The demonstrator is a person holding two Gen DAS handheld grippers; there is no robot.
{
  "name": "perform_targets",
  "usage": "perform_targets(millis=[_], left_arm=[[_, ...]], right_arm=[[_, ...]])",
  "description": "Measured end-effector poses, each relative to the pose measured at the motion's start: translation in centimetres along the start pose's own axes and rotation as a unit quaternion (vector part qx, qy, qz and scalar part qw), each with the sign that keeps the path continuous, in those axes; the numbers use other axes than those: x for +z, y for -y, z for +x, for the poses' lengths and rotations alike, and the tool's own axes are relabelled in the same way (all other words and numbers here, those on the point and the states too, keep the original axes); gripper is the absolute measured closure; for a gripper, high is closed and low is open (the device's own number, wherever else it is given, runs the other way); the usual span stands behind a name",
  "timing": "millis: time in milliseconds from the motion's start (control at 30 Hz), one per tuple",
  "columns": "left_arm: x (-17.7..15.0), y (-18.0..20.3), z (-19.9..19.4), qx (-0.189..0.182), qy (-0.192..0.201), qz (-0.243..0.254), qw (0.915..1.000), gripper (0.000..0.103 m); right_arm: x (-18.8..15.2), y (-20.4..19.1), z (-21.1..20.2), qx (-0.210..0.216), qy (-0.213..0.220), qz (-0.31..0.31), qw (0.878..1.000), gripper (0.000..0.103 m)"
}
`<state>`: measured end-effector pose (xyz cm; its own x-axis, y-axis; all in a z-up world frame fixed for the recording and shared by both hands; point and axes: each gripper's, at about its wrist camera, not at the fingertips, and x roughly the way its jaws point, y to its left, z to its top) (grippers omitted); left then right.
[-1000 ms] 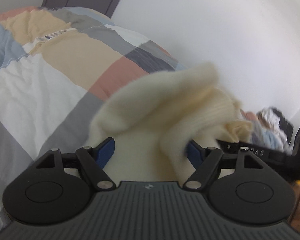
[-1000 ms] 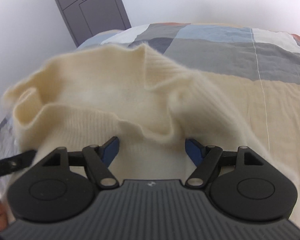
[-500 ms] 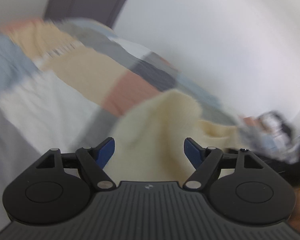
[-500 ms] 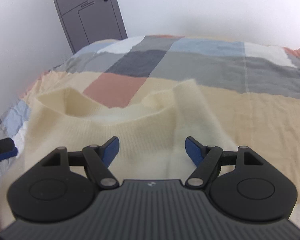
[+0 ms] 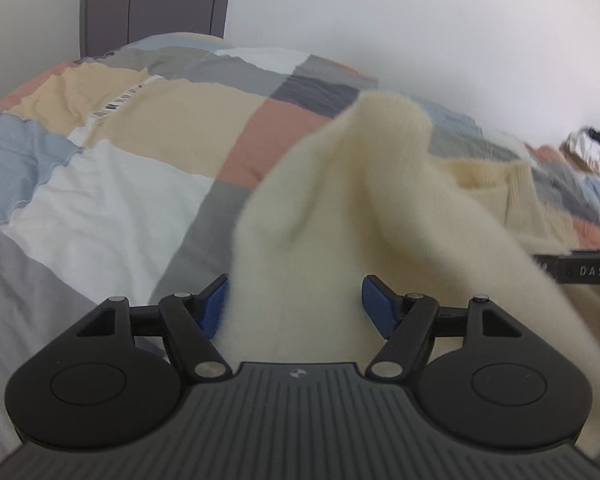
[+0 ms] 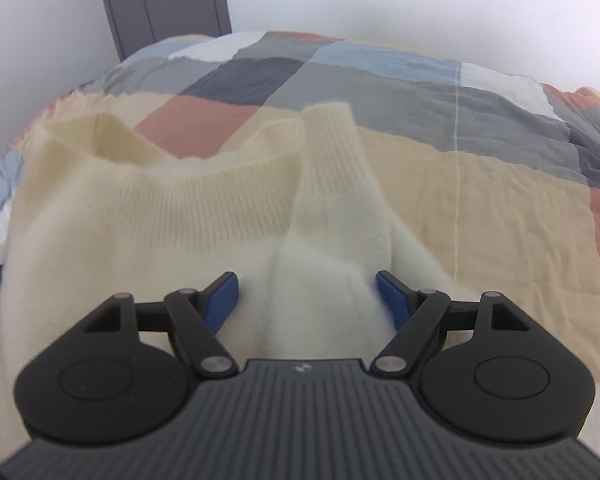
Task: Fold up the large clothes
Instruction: 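Grasp the sweater hem with both grippers, then lift the hem with both grippers and fold it toward the collar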
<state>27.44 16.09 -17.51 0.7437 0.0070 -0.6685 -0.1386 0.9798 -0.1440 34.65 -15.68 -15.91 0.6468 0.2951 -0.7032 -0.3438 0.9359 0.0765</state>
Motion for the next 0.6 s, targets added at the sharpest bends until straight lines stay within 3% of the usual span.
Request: perform_targets(millis=[133, 233, 367, 500, 600], left_arm=[[-0.6, 0.6, 0.8, 0.013, -0.002, 0.017, 0.9998, 0.033], [-0.6, 0.3, 0.6, 0.021, 0.0, 0.008, 0.9997, 0.055], [-0.6, 0.2, 0.1, 0.037, 0.013, 0.009, 0.9992, 0.089], [-0.2, -0.2, -1.4, 0.033, 0.038, -0.006, 0.9987, 0.092], [0.3, -1.0, -3.2, 0.019, 0.063, -0.04, 0.9971, 0.093]], right_arm=[[-0.4, -0.5, 0.6, -0.004, -0.002, -0.017, 1.0, 0.026], [-0.4, -0.6, 0.6, -0.001, -0.001, -0.025, 1.0, 0.033], [-0.4, -0.8, 0.4, 0.019, -0.004, -0.029, 0.999, 0.064], [-0.1, -1.6, -0.1, 0.013, 0.012, -0.045, 0.999, 0.088], [0.3, -0.8, -1.5, 0.011, 0.038, -0.022, 0.999, 0.09]])
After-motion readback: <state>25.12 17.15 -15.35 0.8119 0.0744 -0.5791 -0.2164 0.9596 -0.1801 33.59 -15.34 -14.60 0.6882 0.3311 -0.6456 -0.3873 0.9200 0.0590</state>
